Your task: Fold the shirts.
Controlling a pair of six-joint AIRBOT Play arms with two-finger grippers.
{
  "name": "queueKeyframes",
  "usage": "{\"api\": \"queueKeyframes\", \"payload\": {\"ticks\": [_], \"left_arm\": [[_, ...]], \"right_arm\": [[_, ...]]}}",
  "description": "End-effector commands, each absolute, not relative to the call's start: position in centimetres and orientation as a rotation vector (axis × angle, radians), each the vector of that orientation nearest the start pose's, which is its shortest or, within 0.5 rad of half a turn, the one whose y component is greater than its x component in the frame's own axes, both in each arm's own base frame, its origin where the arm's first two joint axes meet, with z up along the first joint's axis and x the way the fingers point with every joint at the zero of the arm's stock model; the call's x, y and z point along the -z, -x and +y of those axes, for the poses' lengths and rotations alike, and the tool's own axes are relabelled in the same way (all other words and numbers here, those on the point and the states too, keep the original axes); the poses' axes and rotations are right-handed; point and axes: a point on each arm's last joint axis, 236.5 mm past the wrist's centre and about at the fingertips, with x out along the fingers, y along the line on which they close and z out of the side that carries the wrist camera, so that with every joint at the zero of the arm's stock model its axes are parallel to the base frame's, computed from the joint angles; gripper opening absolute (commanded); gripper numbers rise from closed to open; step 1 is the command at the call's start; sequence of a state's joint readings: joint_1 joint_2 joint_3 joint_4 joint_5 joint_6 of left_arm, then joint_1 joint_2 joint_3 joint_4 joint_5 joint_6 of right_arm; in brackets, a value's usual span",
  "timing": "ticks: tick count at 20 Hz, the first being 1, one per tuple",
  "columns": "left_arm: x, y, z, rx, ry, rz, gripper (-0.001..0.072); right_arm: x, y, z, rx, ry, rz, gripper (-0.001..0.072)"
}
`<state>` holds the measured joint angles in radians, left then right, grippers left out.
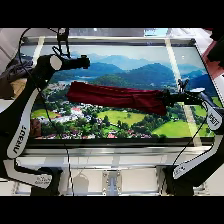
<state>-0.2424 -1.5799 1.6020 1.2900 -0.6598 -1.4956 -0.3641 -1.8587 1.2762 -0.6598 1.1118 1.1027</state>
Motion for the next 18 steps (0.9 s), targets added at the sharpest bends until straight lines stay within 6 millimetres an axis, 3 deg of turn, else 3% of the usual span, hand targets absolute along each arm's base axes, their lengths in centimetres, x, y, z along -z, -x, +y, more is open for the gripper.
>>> {"api": "queueKeyframes", "payload": {"ticks": [1,4,7,11,14,18], "left_arm": [[-10.6,-55.3,-18.2,0.36,0.116,0.7,0.04],[-8.4,-55.0,-19.3,0.382,0.176,0.762,0.0013],[-4.2,-53.8,-22.4,0.434,0.23,0.878,0.0009],[3.0,-51.0,-29.3,0.521,0.161,1.0,0.0009],[6.6,-49.1,-33.1,0.562,0.131,1.046,0.0008],[8.9,-47.8,-35.2,0.587,0.108,1.067,0.0008]], "right_arm": [[10.1,-47.1,2.2,-0.347,-0.918,1.214,0.0038],[7.7,-47.5,3.2,-0.43,-0.941,1.2,0.0027],[4.6,-47.6,4.1,-0.519,-0.932,1.2,0.0026],[0.4,-47.9,6.6,-0.576,-0.862,1.169,0.0026],[-2.9,-47.8,10.1,-0.662,-0.781,1.154,0.0025],[-7.6,-48.4,15.8,-0.772,-0.68,1.108,0.0025]]}}
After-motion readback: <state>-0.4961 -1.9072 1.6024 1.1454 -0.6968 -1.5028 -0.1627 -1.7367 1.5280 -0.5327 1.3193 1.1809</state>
